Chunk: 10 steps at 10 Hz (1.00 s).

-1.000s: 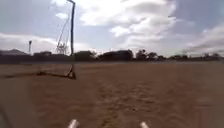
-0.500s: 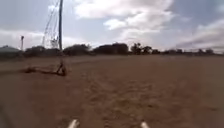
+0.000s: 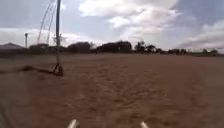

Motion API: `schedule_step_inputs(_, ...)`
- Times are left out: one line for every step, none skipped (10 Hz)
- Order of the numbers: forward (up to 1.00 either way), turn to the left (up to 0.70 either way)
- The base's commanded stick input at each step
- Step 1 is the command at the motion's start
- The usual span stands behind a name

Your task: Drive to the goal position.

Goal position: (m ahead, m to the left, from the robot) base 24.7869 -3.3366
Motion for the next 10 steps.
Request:
schedule_step_inputs(0.70, 0.00)
schedule_step_inputs(0.70, 0.00)
schedule_step_inputs(0.70, 0.00)
schedule_step_inputs(0.70, 0.00)
schedule_step_inputs(0.70, 0.00)
schedule_step_inputs(0.70, 0.00)
schedule_step_inputs(0.70, 0.00)
schedule_step_inputs(0.70, 0.00)
schedule_step_inputs(0.70, 0.00)
schedule_step_inputs(0.70, 0.00)
